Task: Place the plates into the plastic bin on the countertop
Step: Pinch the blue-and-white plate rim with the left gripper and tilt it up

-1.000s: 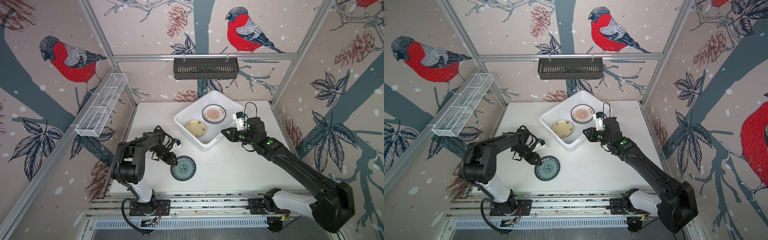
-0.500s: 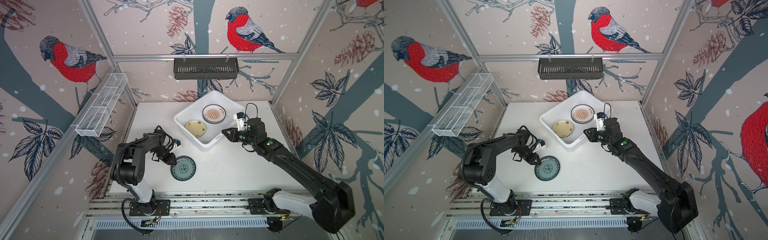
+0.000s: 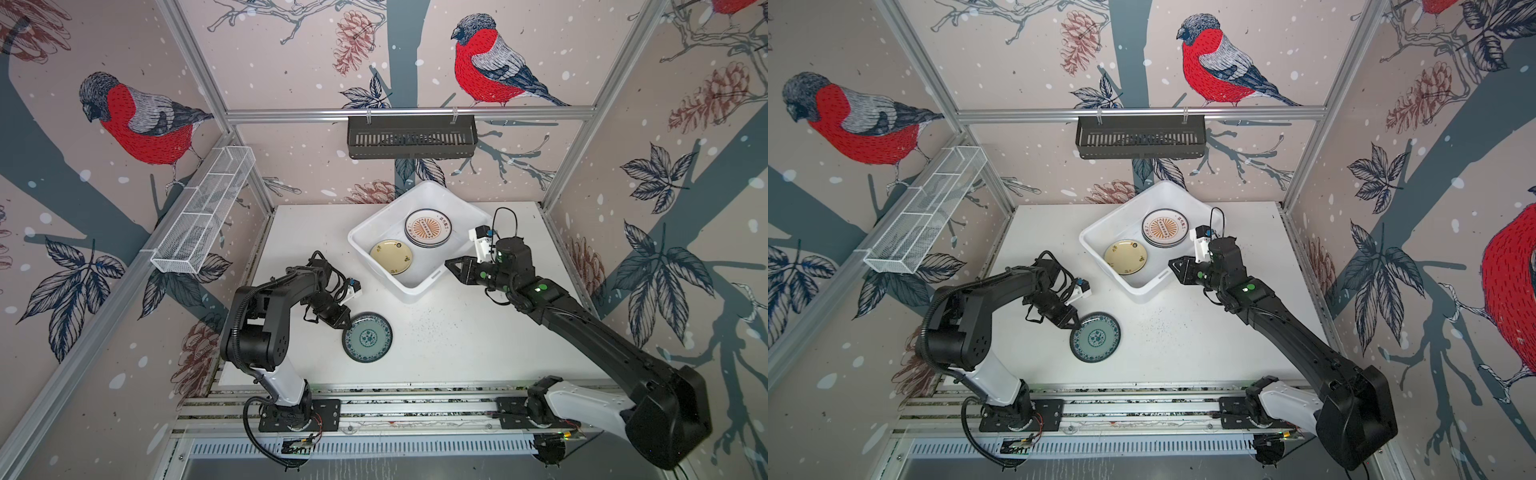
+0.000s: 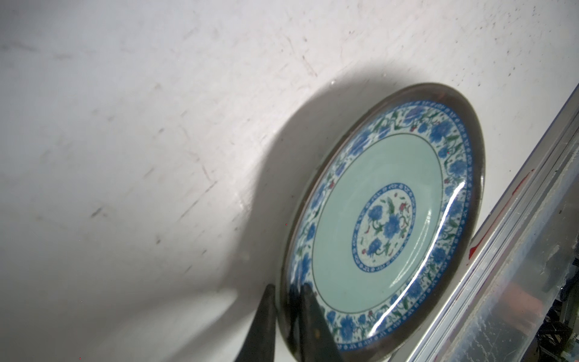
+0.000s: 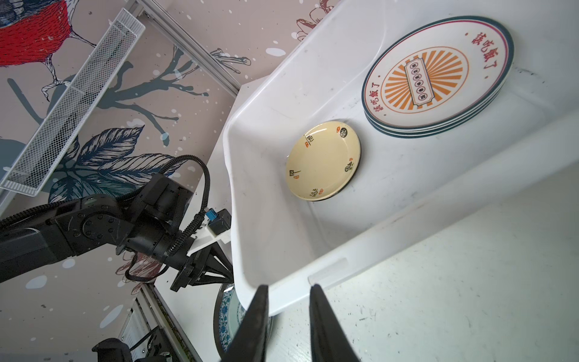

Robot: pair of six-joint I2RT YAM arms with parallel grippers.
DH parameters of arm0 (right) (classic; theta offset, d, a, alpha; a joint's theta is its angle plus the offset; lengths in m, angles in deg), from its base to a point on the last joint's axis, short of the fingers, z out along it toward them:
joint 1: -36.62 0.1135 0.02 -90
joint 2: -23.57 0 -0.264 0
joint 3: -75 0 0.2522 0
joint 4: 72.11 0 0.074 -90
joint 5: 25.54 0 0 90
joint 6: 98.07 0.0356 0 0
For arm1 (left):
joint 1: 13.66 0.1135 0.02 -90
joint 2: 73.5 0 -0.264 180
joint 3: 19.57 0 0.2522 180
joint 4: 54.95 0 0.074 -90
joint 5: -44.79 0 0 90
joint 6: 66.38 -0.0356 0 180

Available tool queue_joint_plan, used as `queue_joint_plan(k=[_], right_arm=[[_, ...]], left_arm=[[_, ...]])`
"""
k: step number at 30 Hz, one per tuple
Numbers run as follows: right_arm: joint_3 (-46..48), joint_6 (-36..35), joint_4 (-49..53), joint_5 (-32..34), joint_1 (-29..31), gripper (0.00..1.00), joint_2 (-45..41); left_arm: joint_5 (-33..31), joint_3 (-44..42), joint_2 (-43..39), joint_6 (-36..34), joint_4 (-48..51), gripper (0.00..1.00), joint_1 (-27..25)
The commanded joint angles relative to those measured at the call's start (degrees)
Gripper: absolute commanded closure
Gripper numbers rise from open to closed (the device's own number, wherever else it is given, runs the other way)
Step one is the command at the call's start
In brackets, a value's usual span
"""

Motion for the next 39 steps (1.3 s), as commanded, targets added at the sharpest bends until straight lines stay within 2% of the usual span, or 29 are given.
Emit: queue_joint_plan(k=[1,10,16,26,39], right_arm=[[0.0,0.4,-2.0,0.2,-0.2,0.75,-0.4],[0.3,0.6,-2.4,0.3,-0.3,0.75,-0.5],[0.1,0.7,-2.3,0.3,-0.3,0.75,-0.7],[-1.5,0.7,-2.6,-1.2,-0.4,0.74,0.2],[-4.4,0.7,-4.8,-4.9,1.3,0.74,4.3]], left_arm=[[0.4,0.3,-0.2,-0.4,0.0,0.85,-0.1],[0.3,0.4,-0.9,0.0,0.0,0.91,-0.1],[0.1,0.8,-0.9,0.3,0.1,1.00,-0.1],[-1.4,2.9,-0.6,-0.9,2.3,1.00,0.7],[0.2,9.9,-1.1,-5.6,10.5,1.00,5.7]])
